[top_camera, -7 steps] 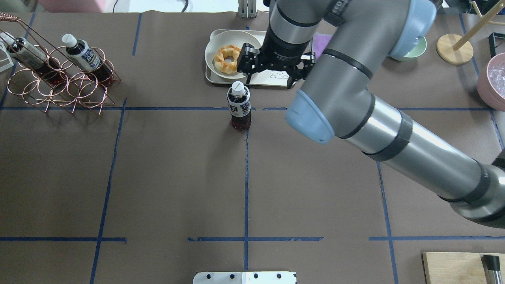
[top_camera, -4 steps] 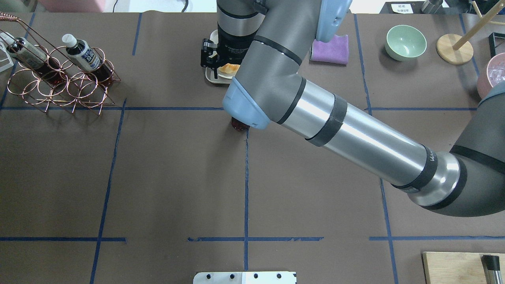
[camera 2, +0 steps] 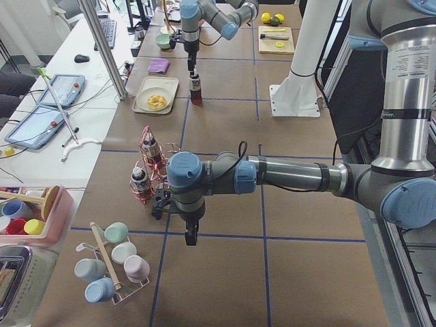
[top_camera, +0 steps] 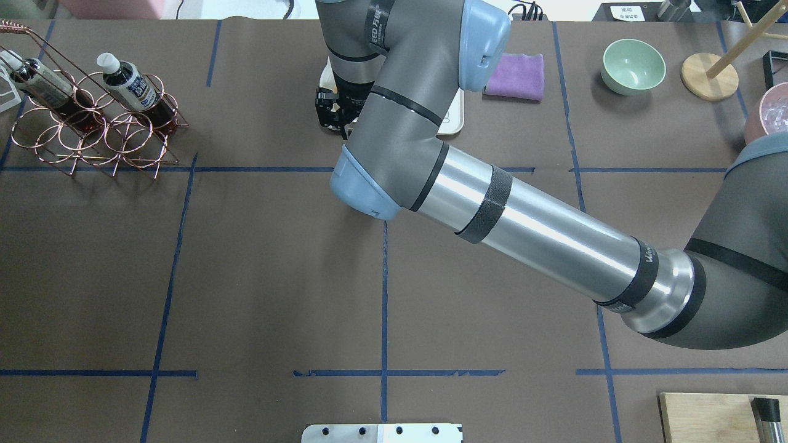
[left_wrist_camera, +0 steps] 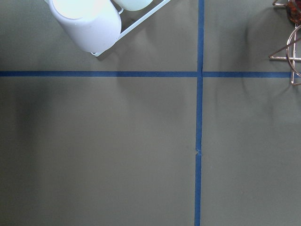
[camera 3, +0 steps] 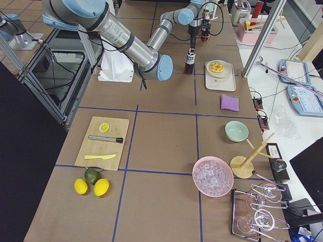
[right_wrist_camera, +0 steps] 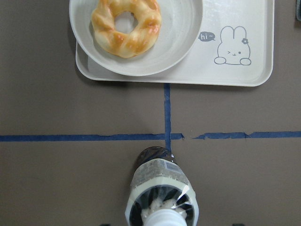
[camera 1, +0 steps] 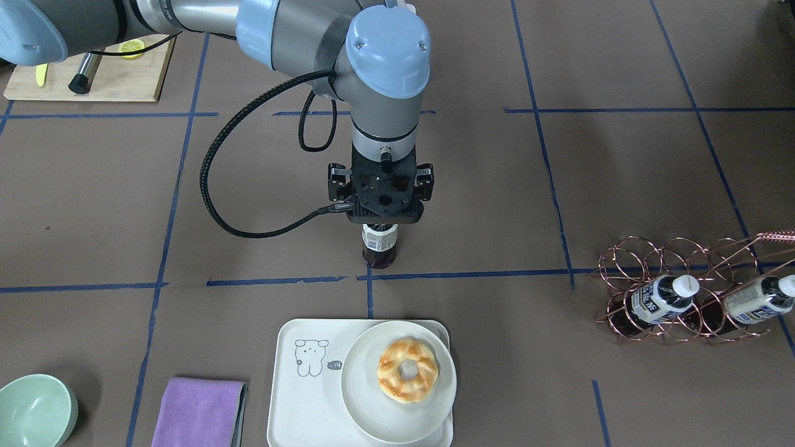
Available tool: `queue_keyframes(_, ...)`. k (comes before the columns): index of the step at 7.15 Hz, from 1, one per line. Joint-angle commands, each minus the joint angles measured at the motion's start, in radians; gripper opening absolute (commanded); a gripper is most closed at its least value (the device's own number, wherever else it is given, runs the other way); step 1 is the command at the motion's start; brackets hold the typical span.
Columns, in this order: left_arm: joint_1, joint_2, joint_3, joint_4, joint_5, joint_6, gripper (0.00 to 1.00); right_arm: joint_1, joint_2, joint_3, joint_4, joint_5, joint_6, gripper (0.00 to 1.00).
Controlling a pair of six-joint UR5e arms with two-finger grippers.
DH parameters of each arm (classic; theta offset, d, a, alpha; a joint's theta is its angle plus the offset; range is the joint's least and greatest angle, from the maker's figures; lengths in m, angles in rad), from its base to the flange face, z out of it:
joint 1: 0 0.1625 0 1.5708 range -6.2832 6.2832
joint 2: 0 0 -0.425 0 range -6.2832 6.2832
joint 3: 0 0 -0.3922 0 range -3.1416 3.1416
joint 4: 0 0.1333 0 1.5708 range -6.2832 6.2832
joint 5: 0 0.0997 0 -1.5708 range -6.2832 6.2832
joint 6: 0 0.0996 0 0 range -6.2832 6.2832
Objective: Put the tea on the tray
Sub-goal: 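Close the right gripper around the tea bottle, then lift the bottle with the right gripper and lower it onto the tray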
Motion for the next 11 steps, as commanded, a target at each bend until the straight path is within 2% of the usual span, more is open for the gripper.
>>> queue_keyframes(1, 0.000, 0.000, 0.000, 0.000, 0.000, -0.001, 1.00, -0.004, 0.001, -0.002, 0.007, -0.003, -0.004, 0.58)
queue_keyframes(2, 0.000, 0.000, 0.000, 0.000, 0.000, -0.001, 1.00, -0.005, 0.002, -0.002, 0.007, -0.003, -0.003, 0.51)
queue_keyframes(4, 0.000, 0.000, 0.000, 0.000, 0.000, -0.001, 1.00, -0.005, 0.002, -0.002, 0.008, -0.003, -0.003, 0.46)
queue_keyframes(5, 0.000, 0.000, 0.000, 0.000, 0.000, -0.001, 1.00, -0.005, 0.001, 0.000, 0.008, -0.004, -0.003, 0.37)
queue_keyframes(6, 0.000, 0.000, -0.001, 0.000, 0.000, -0.001, 1.00, -0.005, 0.002, 0.000, 0.008, -0.004, -0.003, 0.15)
queue_keyframes(7, 0.000, 0.000, -0.003, -0.002, 0.000, -0.003, 1.00, -0.002, 0.005, 0.006, 0.007, -0.003, -0.003, 0.01)
queue_keyframes(9, 0.000, 0.000, -0.003, -0.002, 0.000, -0.003, 1.00, 0.074, 0.021, 0.003, 0.007, 0.014, -0.027, 0.00)
queue_keyframes(10, 0.000, 0.000, -0.001, -0.002, 0.000, -0.001, 1.00, 0.132, 0.014, -0.006, 0.007, 0.043, -0.114, 0.00)
queue_keyframes(11, 0.000, 0.000, 0.000, 0.000, 0.000, -0.003, 1.00, 0.195, 0.019, -0.076, 0.013, 0.102, -0.181, 0.00)
